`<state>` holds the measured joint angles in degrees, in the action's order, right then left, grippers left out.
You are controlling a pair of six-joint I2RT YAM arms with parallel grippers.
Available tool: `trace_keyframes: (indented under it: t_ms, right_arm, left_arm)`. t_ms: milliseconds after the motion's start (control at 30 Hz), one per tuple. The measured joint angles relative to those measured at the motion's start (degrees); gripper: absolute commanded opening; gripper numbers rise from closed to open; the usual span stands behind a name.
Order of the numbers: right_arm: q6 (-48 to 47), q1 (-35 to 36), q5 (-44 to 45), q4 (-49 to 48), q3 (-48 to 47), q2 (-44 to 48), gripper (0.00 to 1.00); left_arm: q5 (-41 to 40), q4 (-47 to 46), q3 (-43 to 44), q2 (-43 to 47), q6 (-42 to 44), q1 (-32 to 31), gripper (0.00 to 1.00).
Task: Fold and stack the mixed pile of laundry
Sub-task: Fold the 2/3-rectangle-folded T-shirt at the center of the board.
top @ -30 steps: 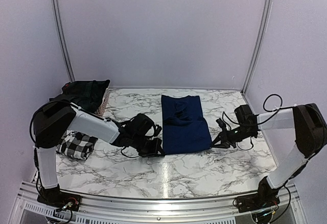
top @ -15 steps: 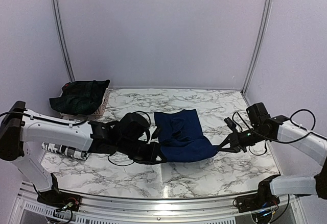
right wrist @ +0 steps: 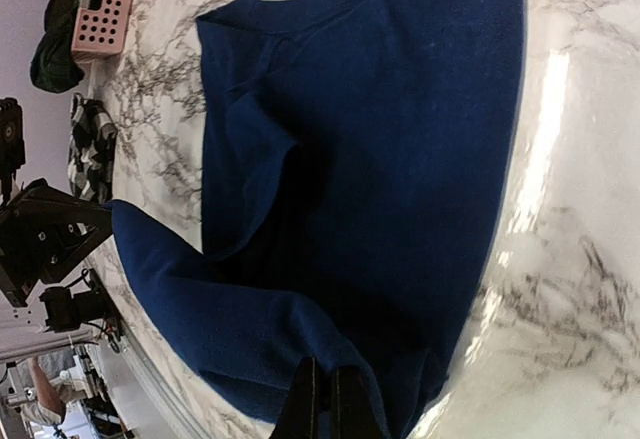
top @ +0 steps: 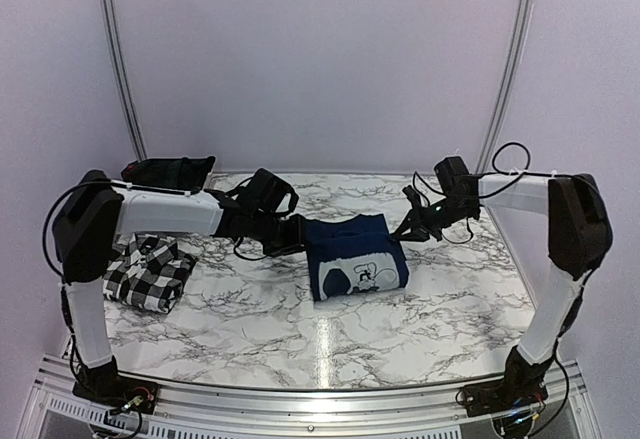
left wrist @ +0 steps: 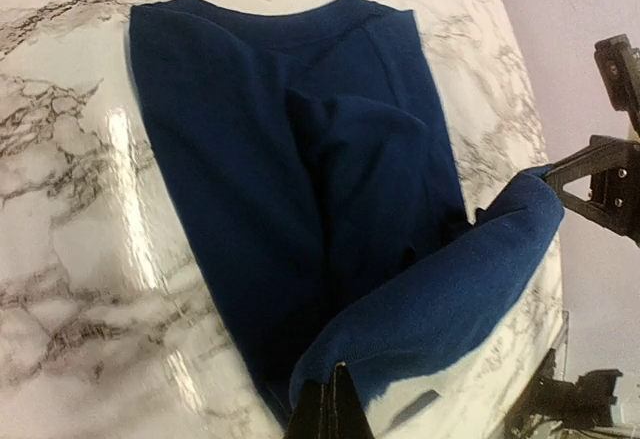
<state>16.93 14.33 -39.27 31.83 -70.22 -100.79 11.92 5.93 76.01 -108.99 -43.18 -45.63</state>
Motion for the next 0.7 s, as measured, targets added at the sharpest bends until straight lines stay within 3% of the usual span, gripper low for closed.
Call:
trace_keyframes:
  t_ms: [167, 333, 500, 700]
  right_arm:
    - [-0.9, 0.0, 0.3, -3.9, -3.9, -12.6, 0.00]
    - [-1.6, 0.8, -0.9, -6.1, -3.3, -16.2, 0.00]
    - [-0.6, 5.2, -0.9, -11.3, 6.8, -9.8, 0.00]
    - [2.8, 10.7, -1.7, -9.6, 25.2, 8.9, 0.00]
  left_arm:
    - [1.5, 0.4, 6.5, -12.0, 2.3, 2.0, 0.00]
    - [3.9, -0.2, 7.8, -15.8, 3.6, 1.9, 0.00]
    - [4.3, -2.2, 0.7, -11.5, 5.0, 0.7, 0.00]
    - [4.2, -0.4, -14.8, 2.7, 4.8, -5.2, 0.00]
